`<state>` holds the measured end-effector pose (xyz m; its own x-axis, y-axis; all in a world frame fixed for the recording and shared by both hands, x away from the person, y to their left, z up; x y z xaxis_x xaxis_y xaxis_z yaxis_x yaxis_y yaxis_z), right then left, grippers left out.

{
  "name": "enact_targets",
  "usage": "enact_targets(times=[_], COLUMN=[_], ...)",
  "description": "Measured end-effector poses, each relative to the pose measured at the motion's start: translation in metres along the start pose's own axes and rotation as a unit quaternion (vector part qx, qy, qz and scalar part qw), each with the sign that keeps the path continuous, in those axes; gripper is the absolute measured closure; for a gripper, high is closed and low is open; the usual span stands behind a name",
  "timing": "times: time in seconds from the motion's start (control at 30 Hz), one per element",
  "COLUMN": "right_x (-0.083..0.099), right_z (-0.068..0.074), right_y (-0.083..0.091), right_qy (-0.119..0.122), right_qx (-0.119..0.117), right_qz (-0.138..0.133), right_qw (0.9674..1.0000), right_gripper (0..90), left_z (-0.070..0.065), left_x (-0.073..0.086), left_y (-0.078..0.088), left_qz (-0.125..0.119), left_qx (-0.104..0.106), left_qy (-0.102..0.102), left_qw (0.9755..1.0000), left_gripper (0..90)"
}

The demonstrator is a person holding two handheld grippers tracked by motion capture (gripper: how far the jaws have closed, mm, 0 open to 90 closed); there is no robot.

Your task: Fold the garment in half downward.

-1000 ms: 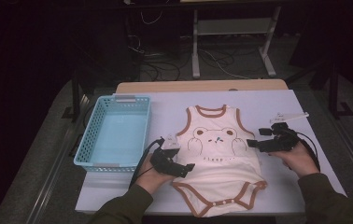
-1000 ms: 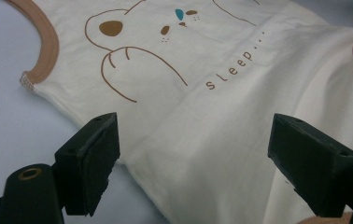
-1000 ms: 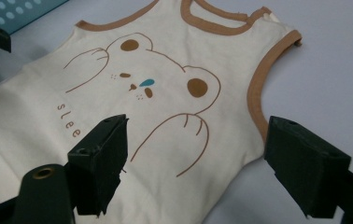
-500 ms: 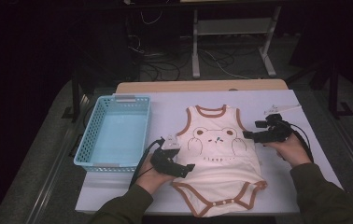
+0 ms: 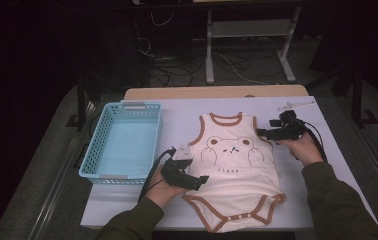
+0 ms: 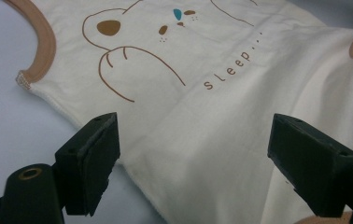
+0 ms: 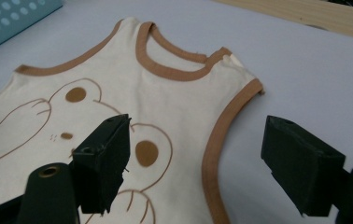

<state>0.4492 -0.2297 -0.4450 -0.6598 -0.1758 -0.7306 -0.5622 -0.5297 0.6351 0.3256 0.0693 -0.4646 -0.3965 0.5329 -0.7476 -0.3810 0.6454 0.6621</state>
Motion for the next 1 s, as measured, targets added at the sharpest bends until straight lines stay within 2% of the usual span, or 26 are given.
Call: enact_targets(times=[0.3, 0.53, 0.63, 0.7, 0.83, 0.87, 0.9, 1.0], right_x=[-0.021, -0.033, -0.038, -0.043, -0.046, -0.047, -0.047, -0.043], right_z=[-0.017, -0.025, -0.029, -0.034, -0.039, -0.043, -0.045, -0.05], right_y=[-0.021, -0.039, -0.046, -0.051, -0.056, -0.061, -0.064, -0.071], right_qy=[-0.013, -0.021, -0.022, -0.023, -0.037, -0.048, -0.053, -0.056], right_qx=[0.018, 0.025, 0.028, 0.037, 0.036, 0.031, 0.033, 0.045], right_qz=[-0.001, 0.011, 0.014, 0.018, 0.02, 0.025, 0.026, 0.032], right_qw=[0.9998, 0.9994, 0.9993, 0.9989, 0.9985, 0.9981, 0.9977, 0.9969], right_gripper=[29.2, 33.3, 37.1, 43.1, 47.3, 49.4, 51.1, 54.5], left_z=[0.0, 0.0, 0.0, 0.001, -0.001, -0.001, 0.0, 0.0], left_x=[0.0, -0.001, -0.001, 0.0, -0.001, -0.001, 0.0, 0.0], left_y=[0.0, -0.001, 0.0, 0.001, 0.001, 0.001, 0.001, 0.002], left_qz=[-0.004, -0.009, -0.008, -0.002, -0.009, -0.01, -0.004, -0.006], left_qx=[0.002, 0.001, 0.002, 0.003, 0.003, 0.003, 0.004, 0.005], left_qy=[0.002, 0.009, 0.008, 0.0, 0.007, 0.008, 0.001, 0.002], left_qw=[1.0, 0.9999, 0.9999, 1.0, 0.9999, 0.9999, 1.0, 1.0], left_gripper=[16.3, 16.3, 16.4, 16.3, 16.3, 16.3, 16.4, 16.3])
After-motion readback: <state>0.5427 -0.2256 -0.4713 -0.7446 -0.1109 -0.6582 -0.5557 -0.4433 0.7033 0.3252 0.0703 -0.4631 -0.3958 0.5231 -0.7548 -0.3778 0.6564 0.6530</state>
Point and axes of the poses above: each handheld gripper's, and its own axes: y roughly backward along the jaws, x roughly out of its underside, z roughly to its left, the point moved 6 cm from there along -y, roughly forward along the jaws, and after that the axes turned 6 degrees about -y, right-handed, at the moved point
